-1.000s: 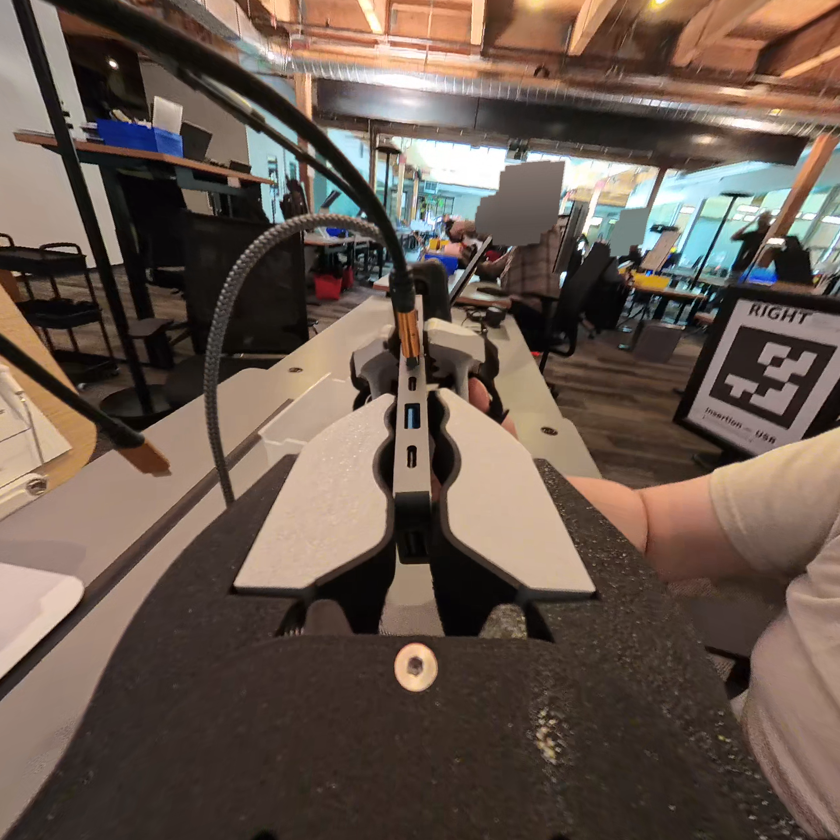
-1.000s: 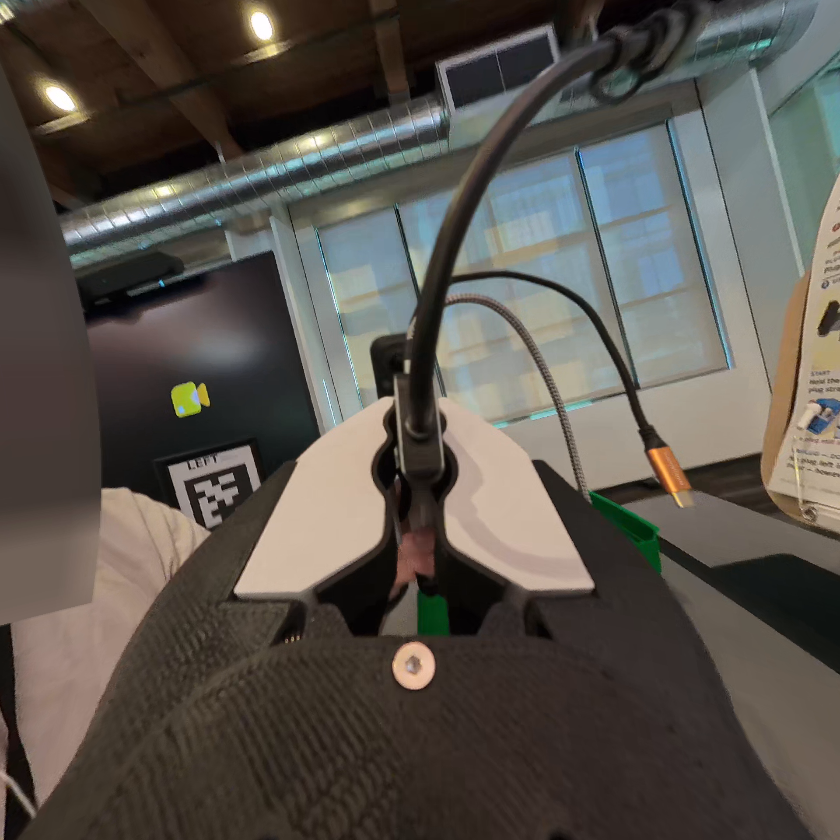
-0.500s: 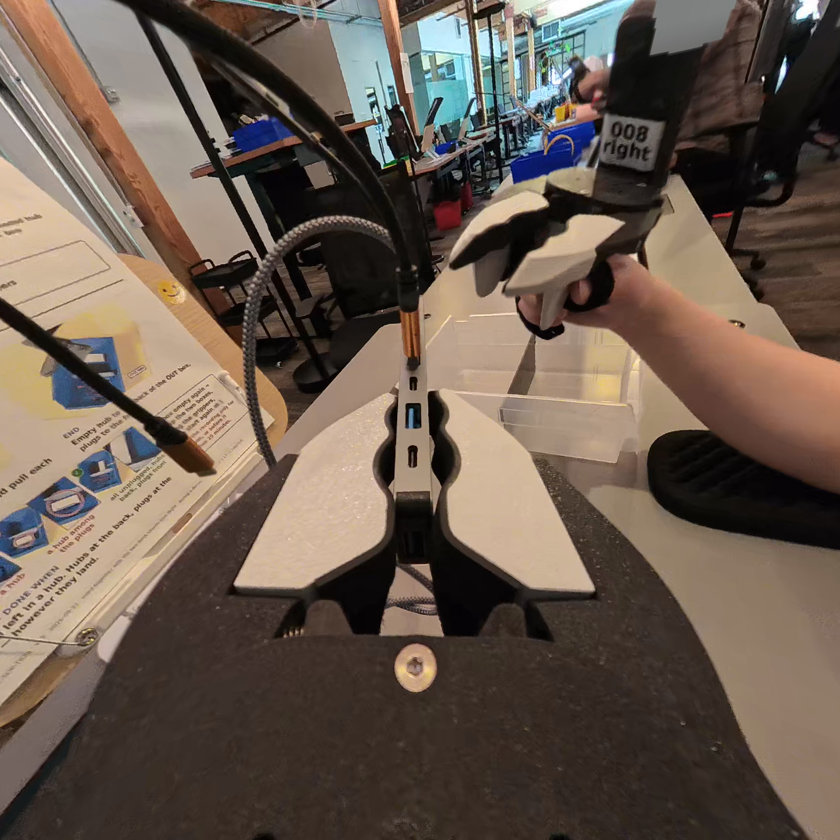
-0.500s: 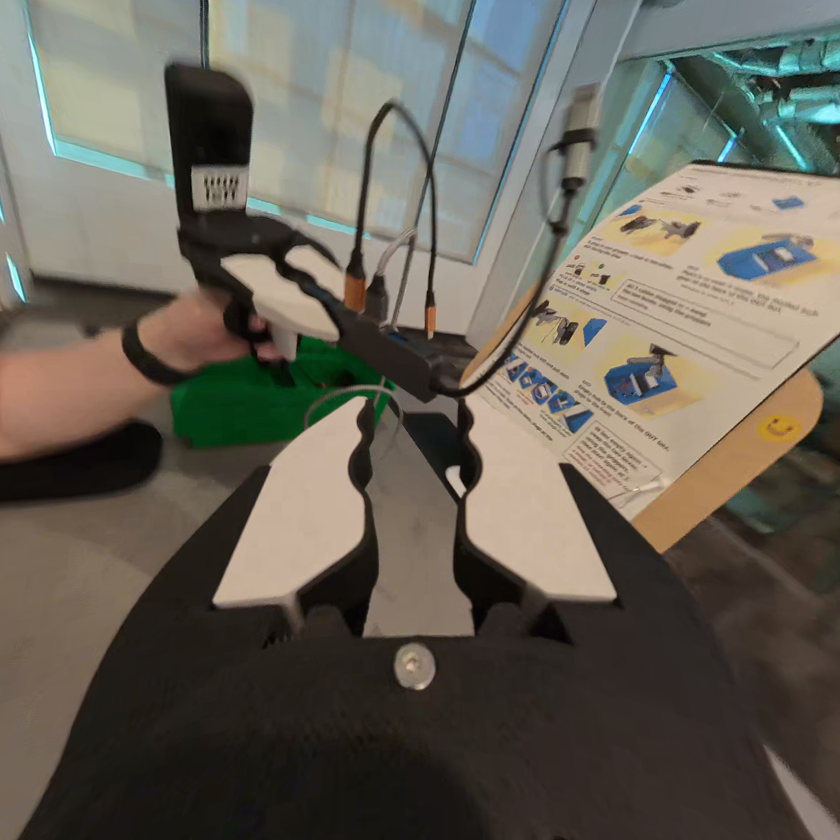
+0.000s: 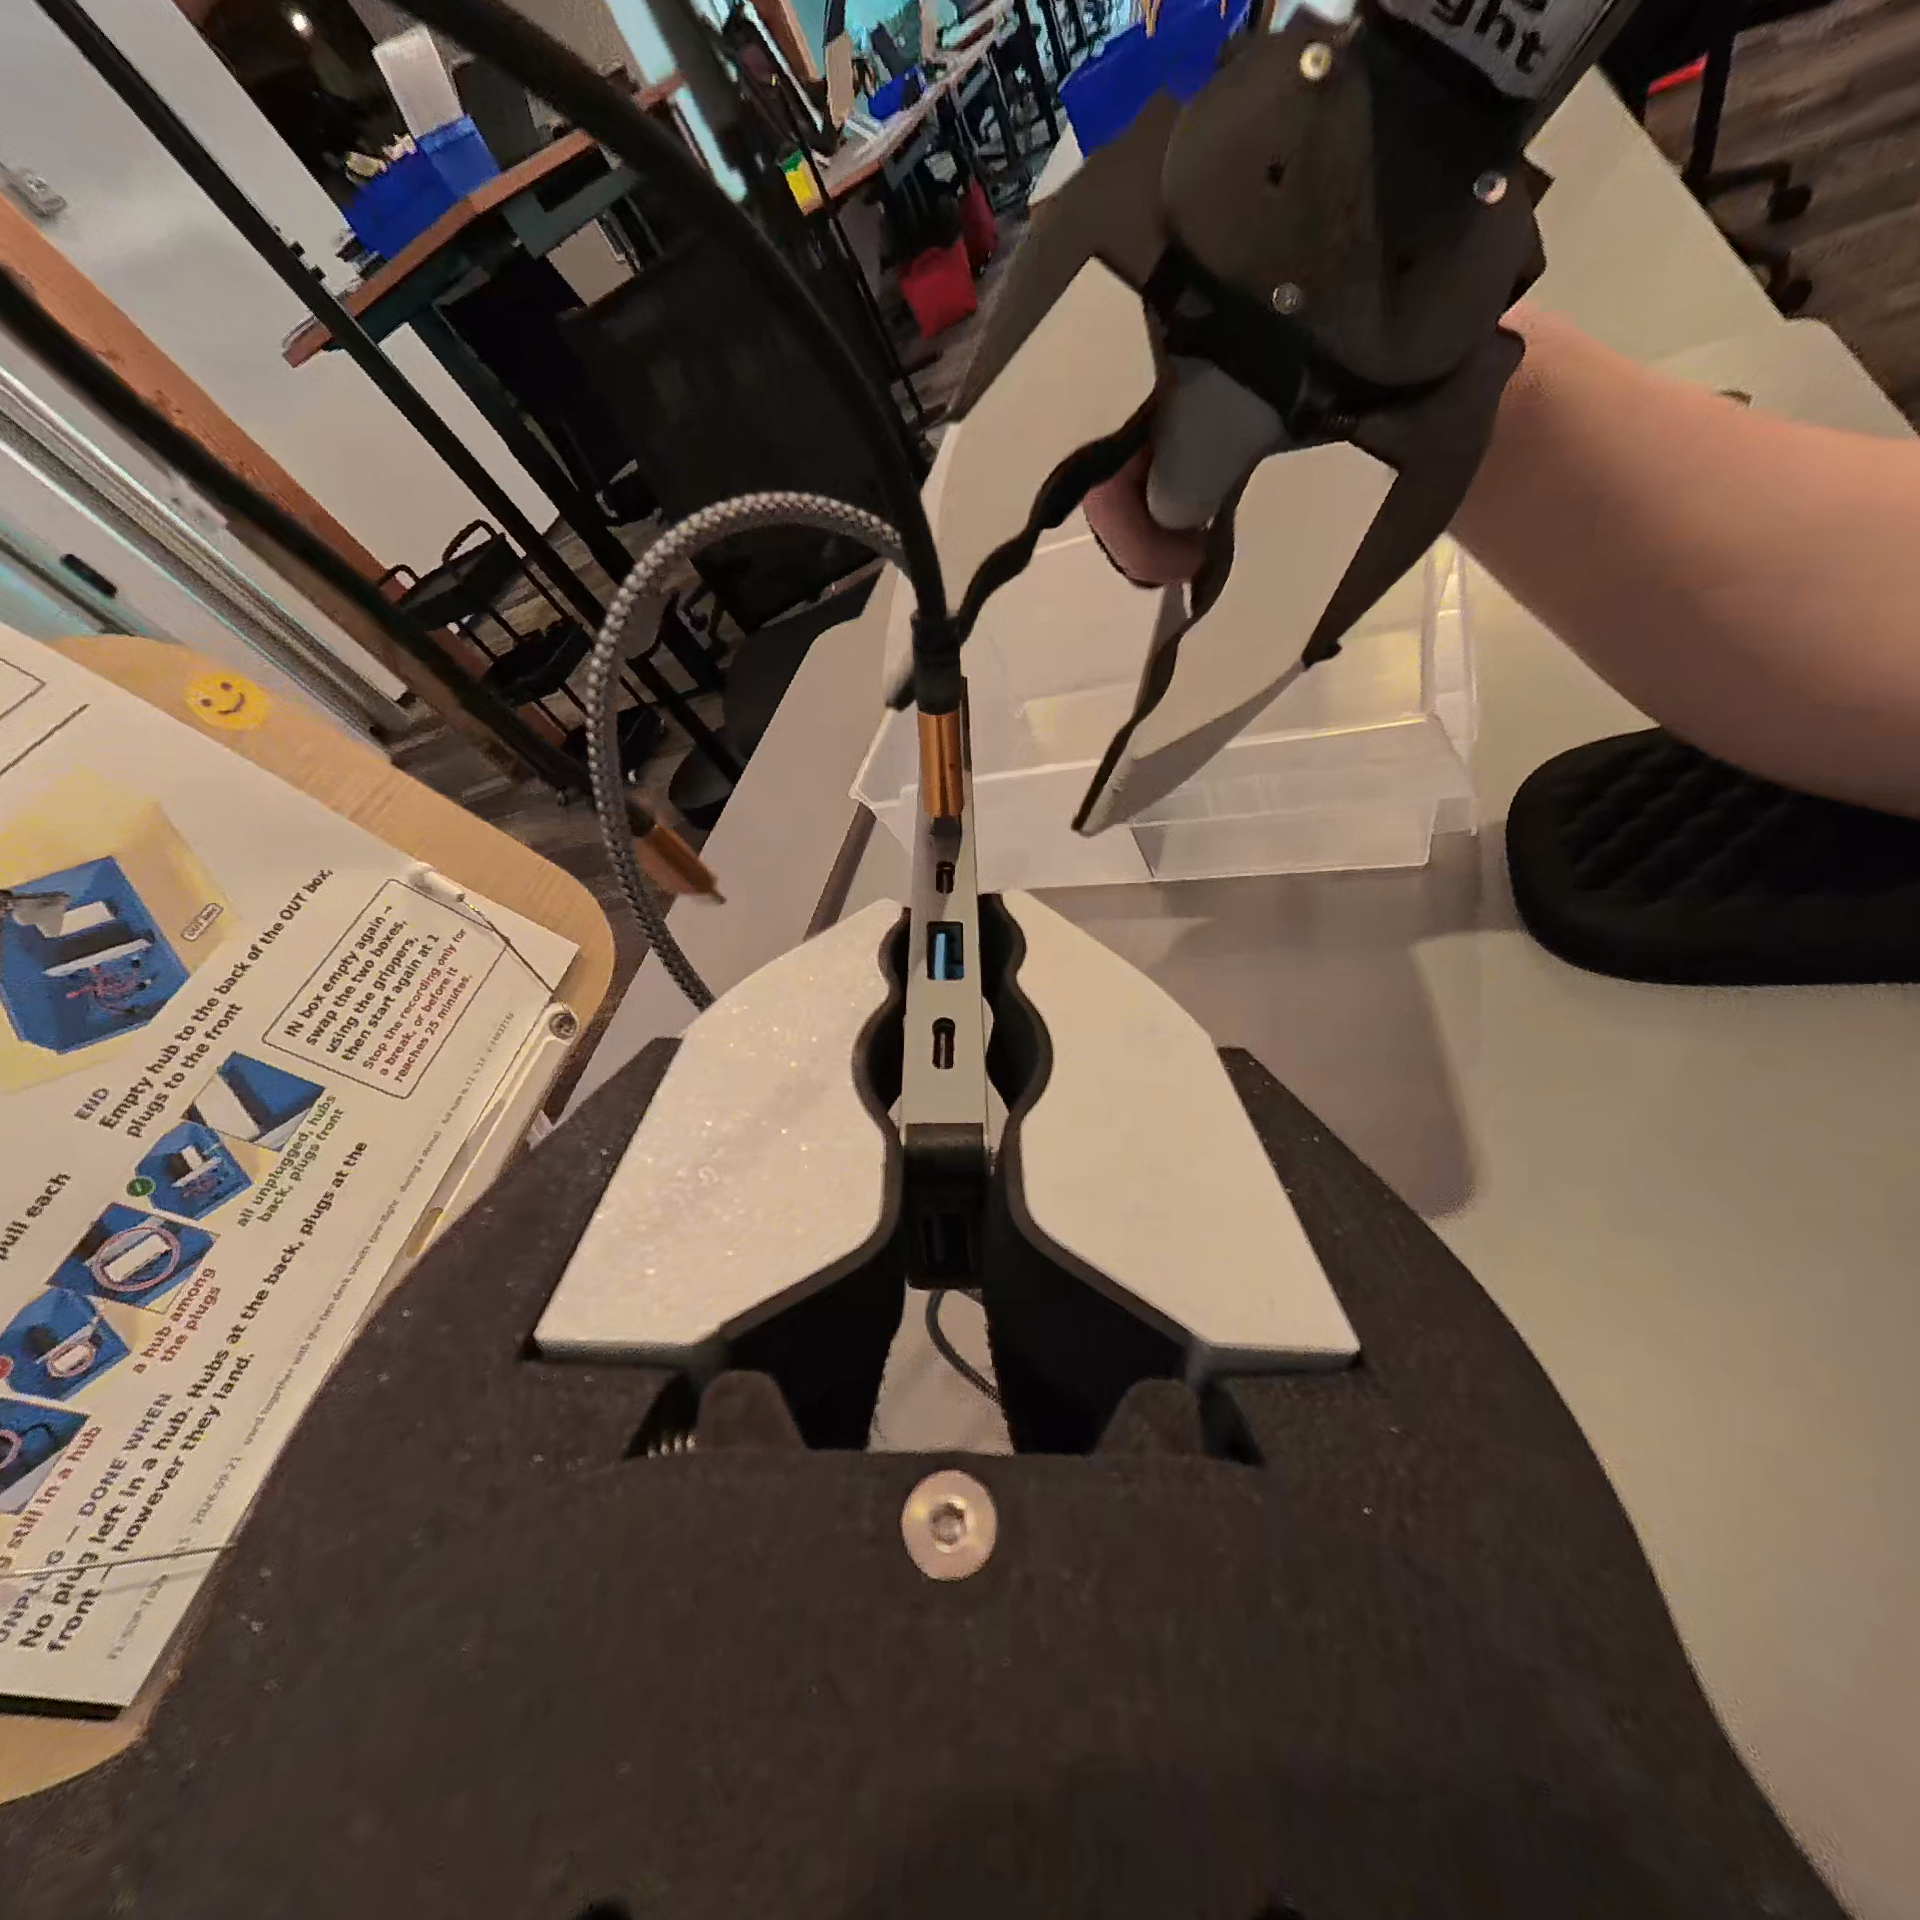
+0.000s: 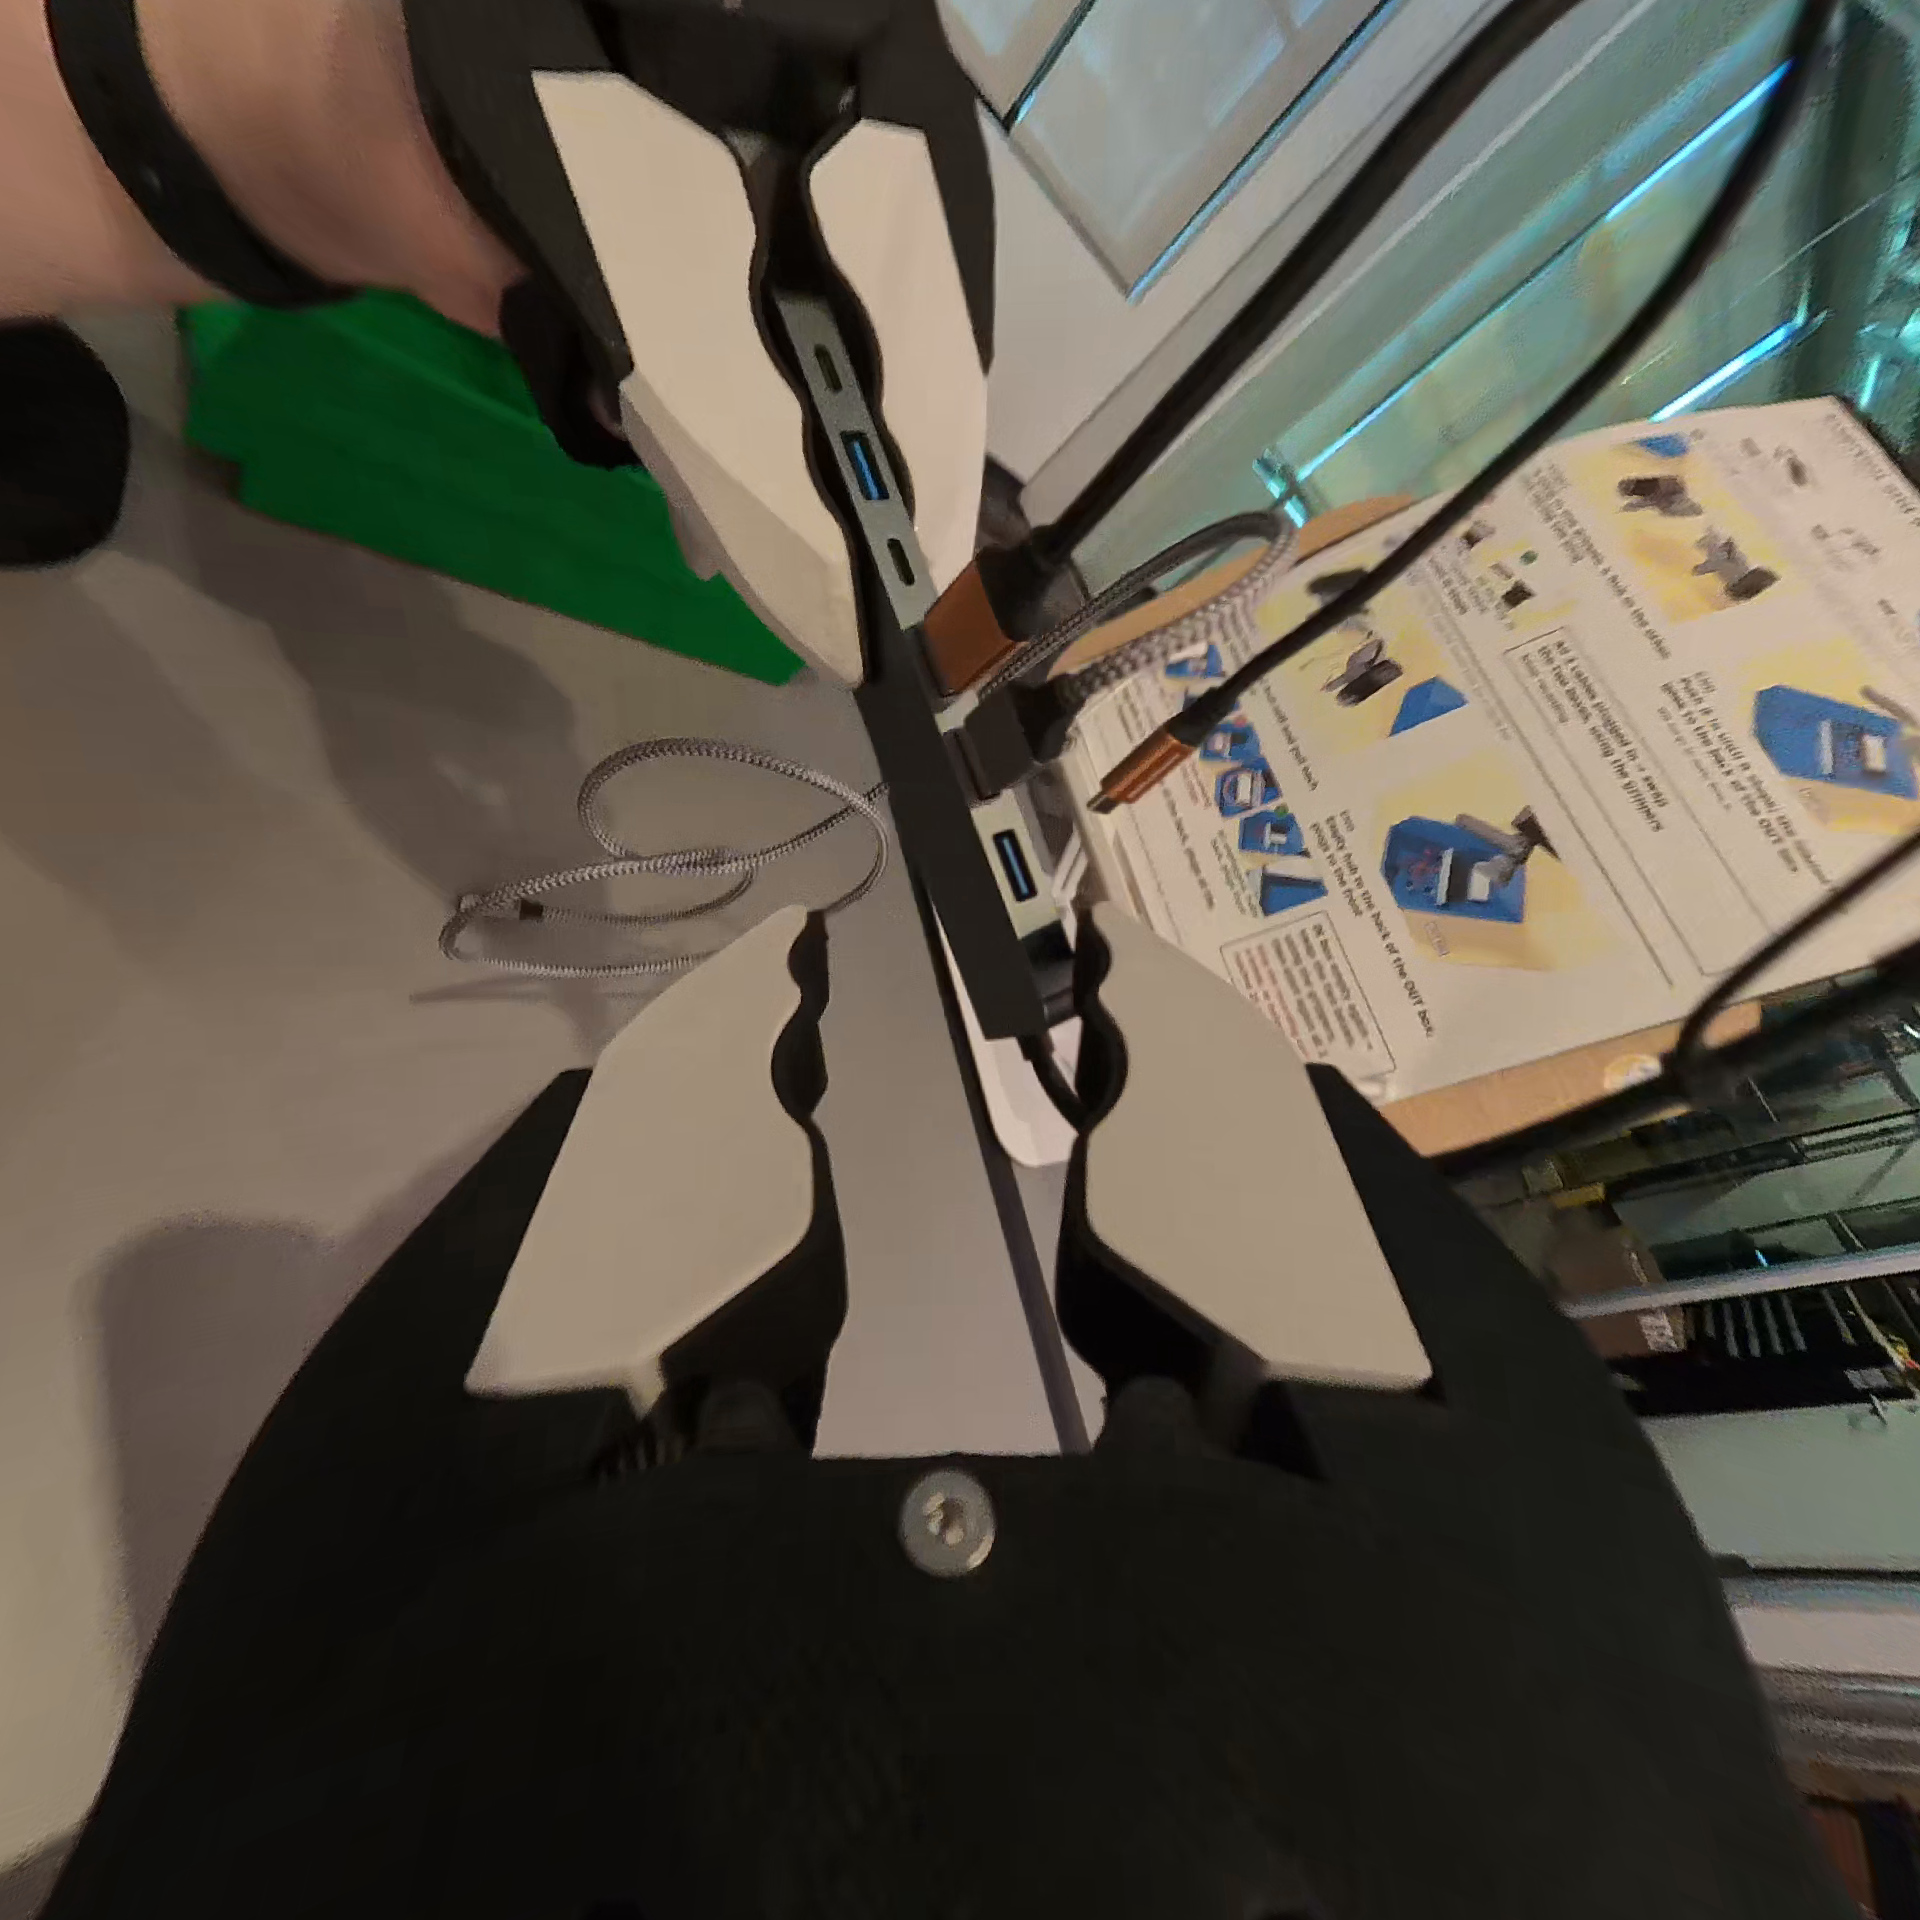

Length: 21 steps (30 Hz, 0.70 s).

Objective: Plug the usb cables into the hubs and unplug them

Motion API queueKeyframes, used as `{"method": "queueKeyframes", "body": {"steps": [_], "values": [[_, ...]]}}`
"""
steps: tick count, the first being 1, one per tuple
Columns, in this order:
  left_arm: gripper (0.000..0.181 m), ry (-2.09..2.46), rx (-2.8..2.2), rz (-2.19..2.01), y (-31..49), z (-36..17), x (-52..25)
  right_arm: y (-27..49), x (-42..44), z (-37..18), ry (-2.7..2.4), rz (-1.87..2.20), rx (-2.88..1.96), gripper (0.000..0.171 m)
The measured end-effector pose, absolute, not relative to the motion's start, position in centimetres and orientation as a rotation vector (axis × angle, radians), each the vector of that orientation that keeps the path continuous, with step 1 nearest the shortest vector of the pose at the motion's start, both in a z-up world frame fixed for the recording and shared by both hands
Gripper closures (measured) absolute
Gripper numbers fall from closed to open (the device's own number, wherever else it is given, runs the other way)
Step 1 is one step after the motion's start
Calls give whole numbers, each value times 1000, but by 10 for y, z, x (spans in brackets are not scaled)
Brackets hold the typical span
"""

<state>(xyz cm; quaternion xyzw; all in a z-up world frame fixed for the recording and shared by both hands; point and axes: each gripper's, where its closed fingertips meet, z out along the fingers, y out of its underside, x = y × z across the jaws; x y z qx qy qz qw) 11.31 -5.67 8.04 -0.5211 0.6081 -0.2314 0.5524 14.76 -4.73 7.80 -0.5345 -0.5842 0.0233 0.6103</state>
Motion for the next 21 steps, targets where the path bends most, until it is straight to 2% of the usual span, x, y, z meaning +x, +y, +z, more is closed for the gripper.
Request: {"method": "queueKeyframes", "body": {"steps": [1,6,8,21], "values": [[170,1445,-1238,-522,-56,77,115,-46,149,74,-1366,27,-1254,125],[170,1490,-1255,-506,-58,63,126,-41,161,61,-1426,-82,-1308,140],[170,1510,-1263,-533,-60,58,130,-44,161,60,-1450,-97,-1297,154],[170,1592,-1227,-452,-63,41,140,-47,163,37,-1569,-97,-1388,155]]}}
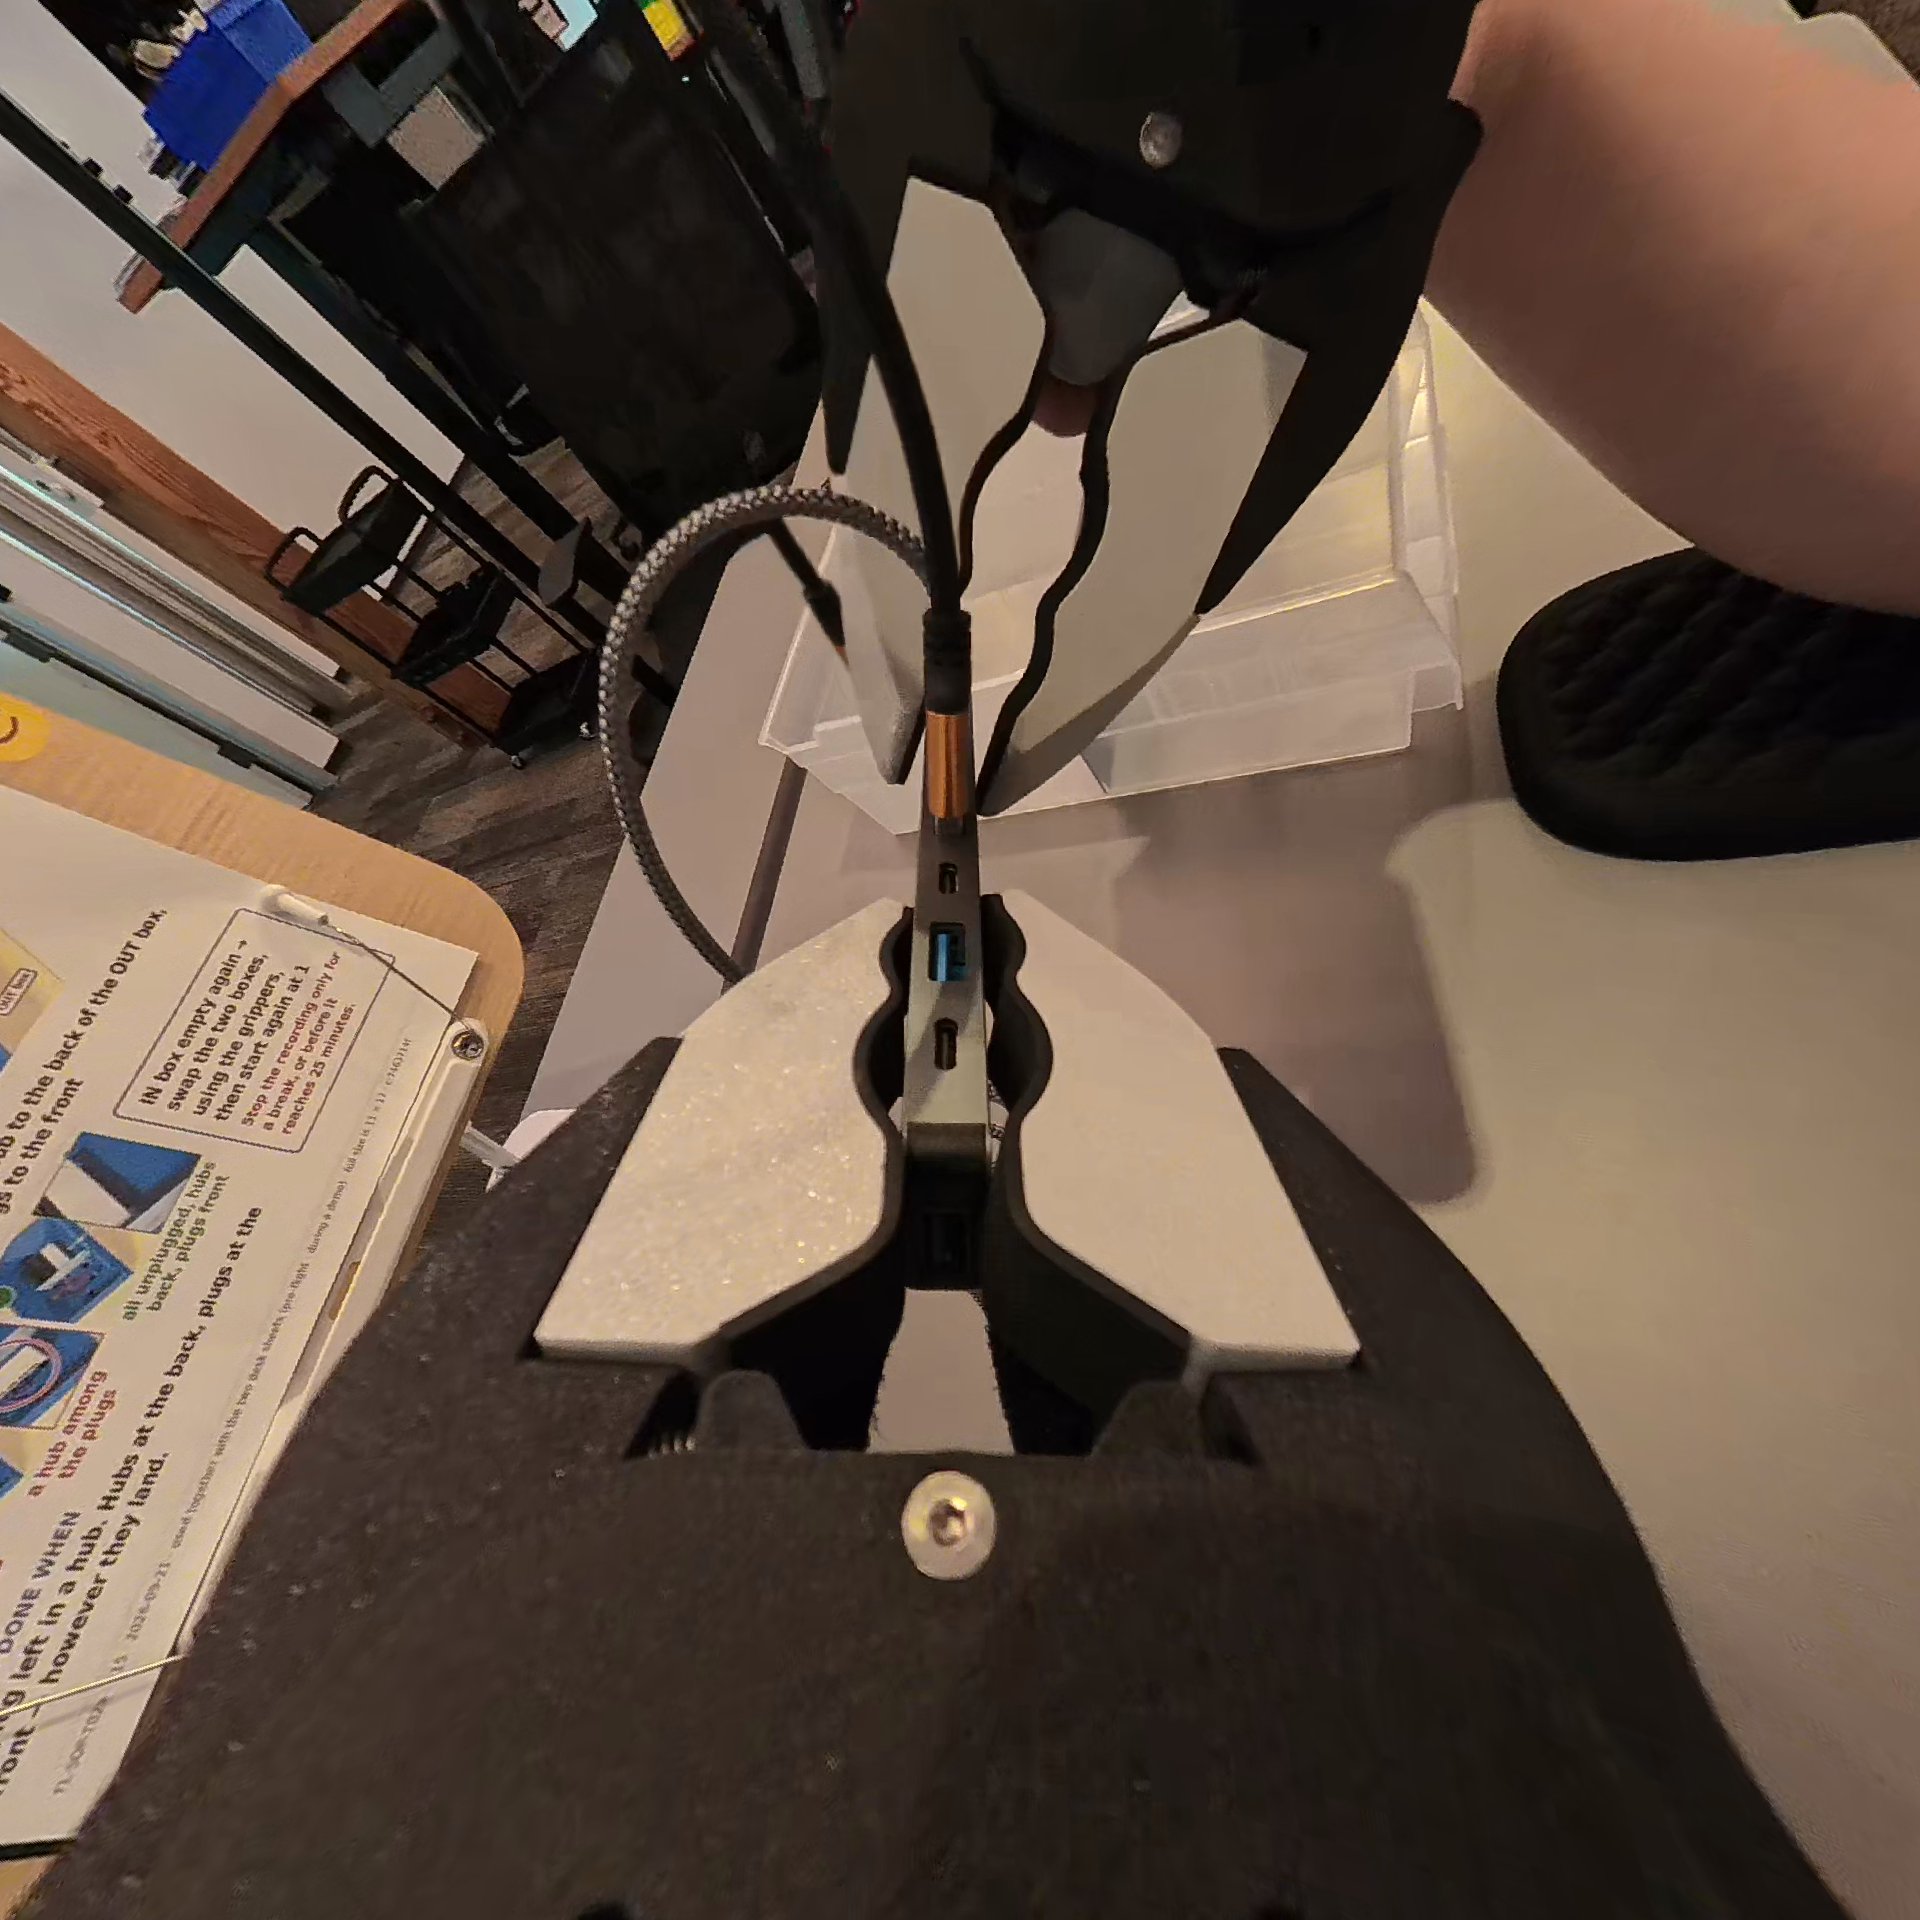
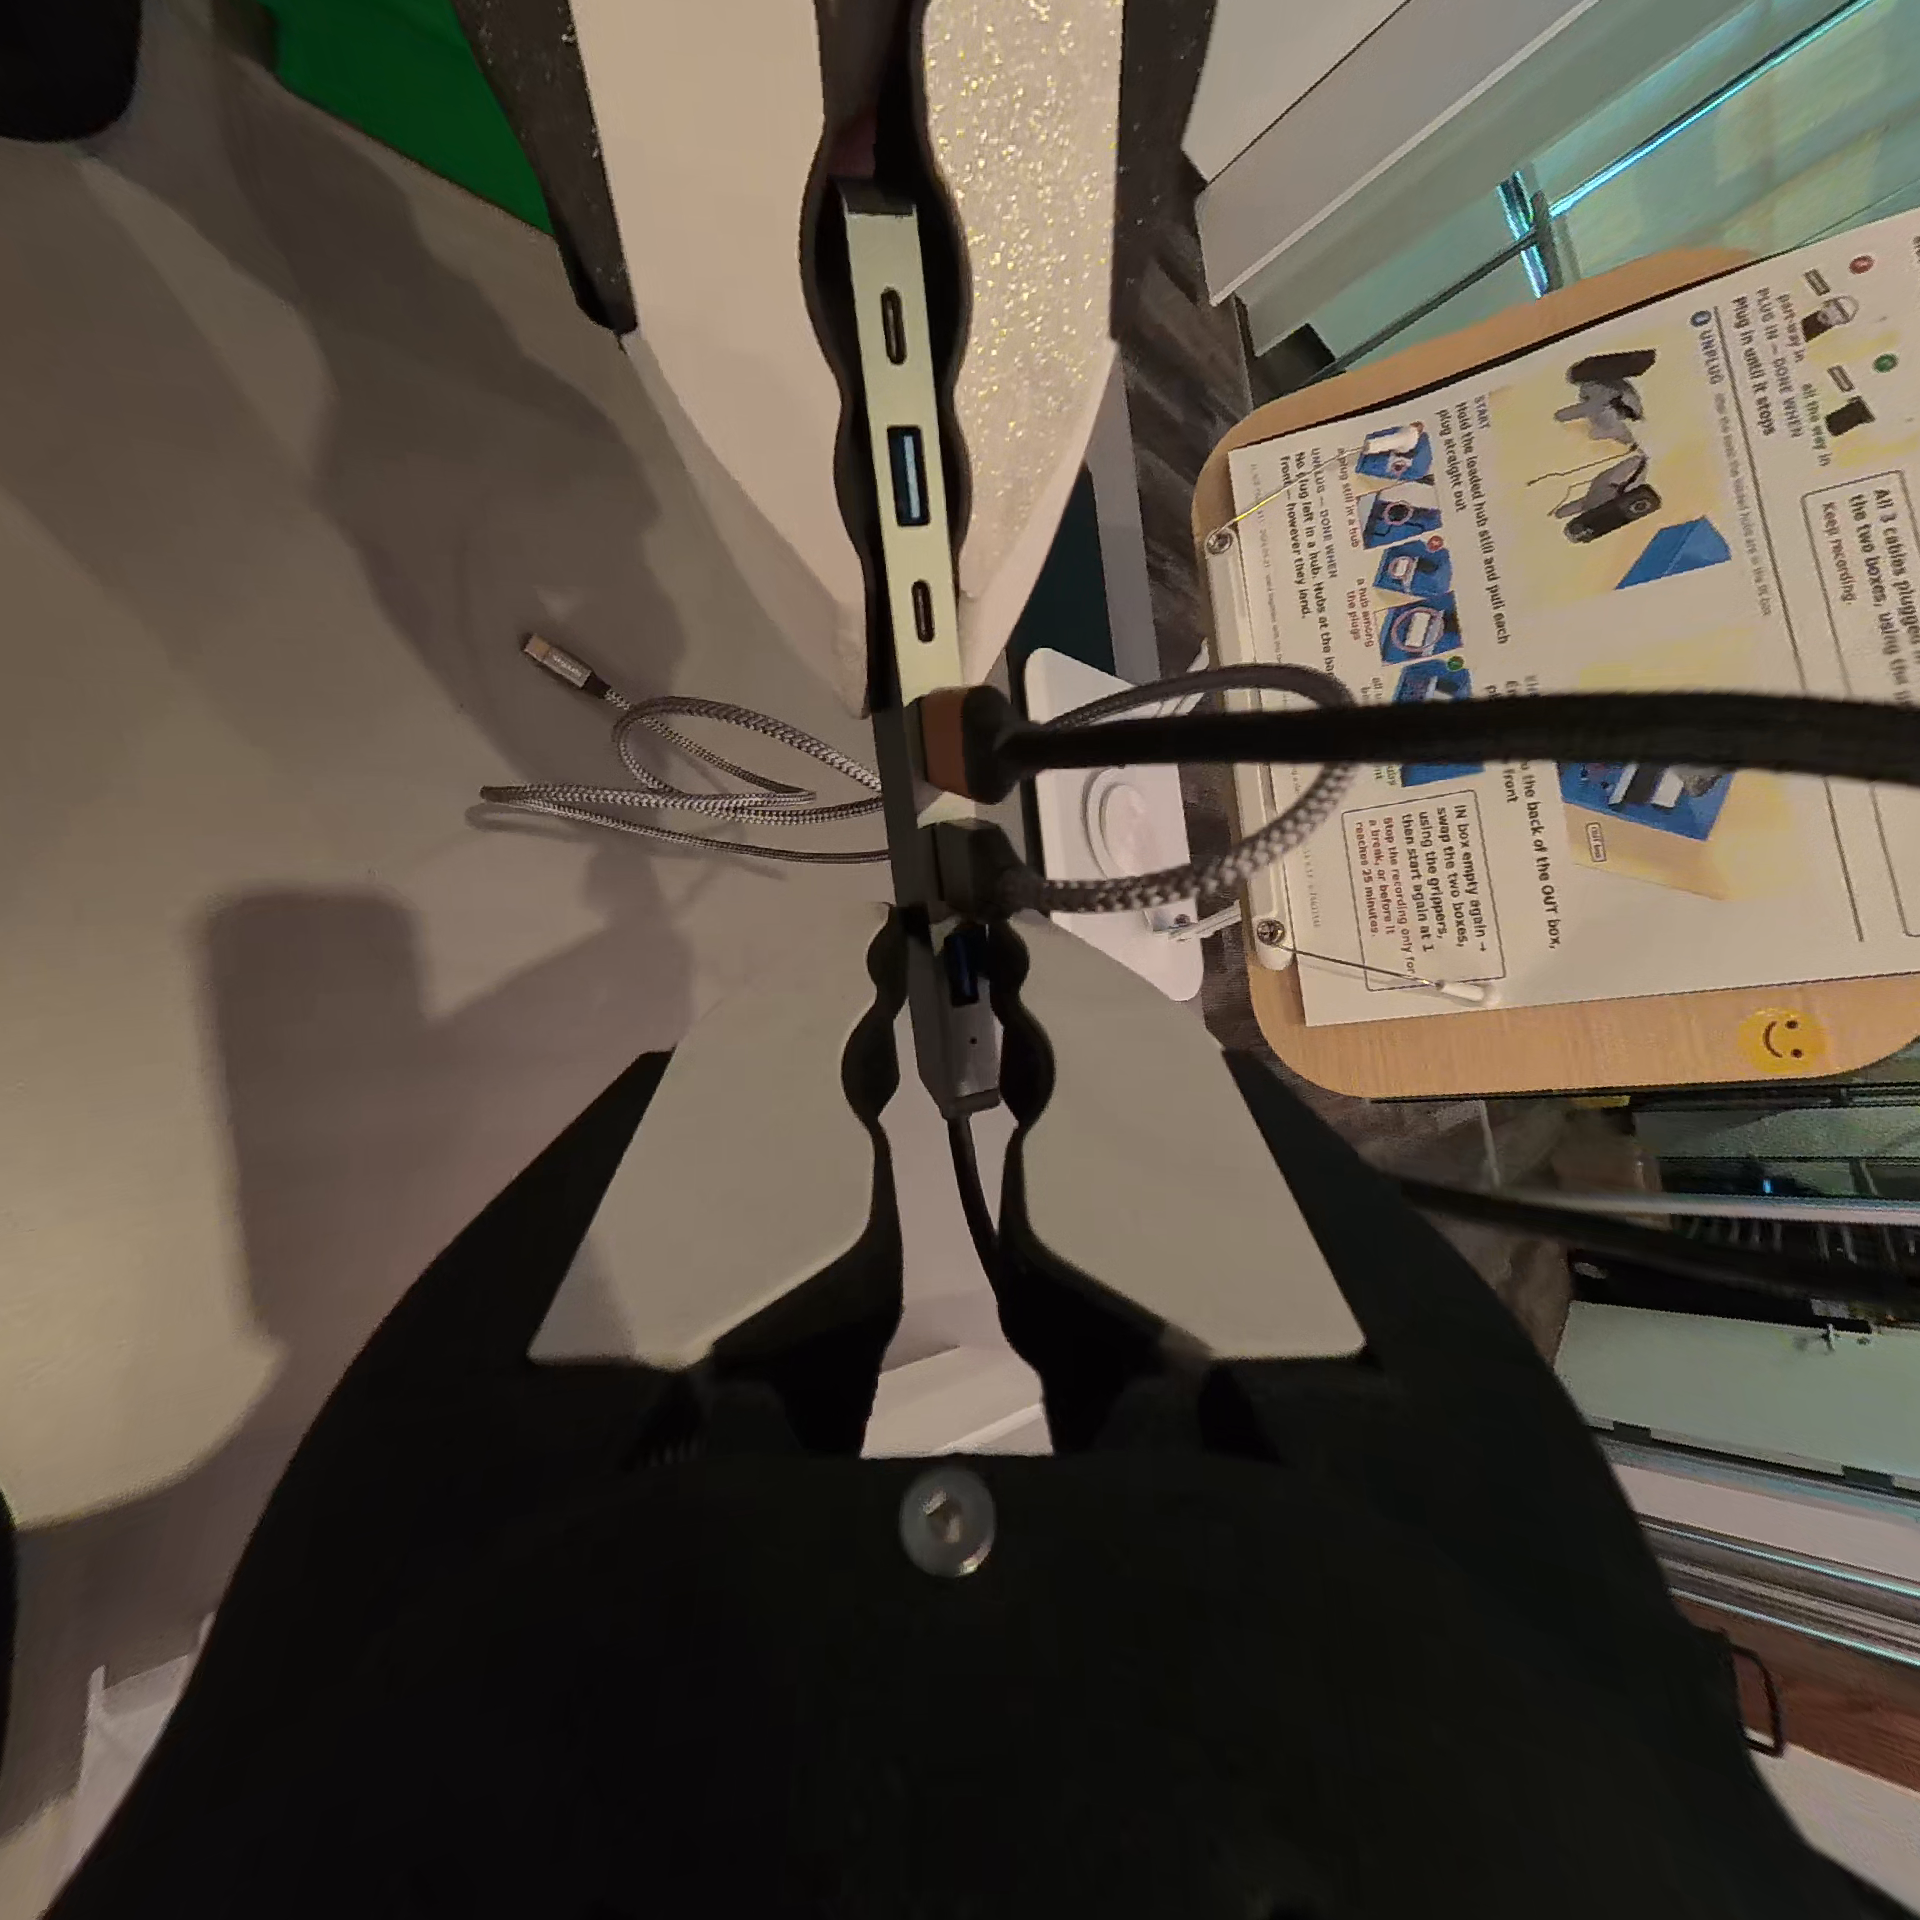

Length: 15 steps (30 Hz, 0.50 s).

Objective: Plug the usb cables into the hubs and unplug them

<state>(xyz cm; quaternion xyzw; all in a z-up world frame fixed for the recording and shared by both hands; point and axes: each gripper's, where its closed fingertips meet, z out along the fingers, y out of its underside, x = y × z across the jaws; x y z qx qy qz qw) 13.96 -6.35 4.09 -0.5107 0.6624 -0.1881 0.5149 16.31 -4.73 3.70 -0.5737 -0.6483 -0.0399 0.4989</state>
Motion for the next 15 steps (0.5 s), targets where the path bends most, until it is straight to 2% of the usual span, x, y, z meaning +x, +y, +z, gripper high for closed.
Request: {"method": "queueKeyframes", "body": {"steps": [15], "values": [[170,1595,-1221,-404,-62,43,136,-44,154,36,-1578,-127,-1362,155]]}}
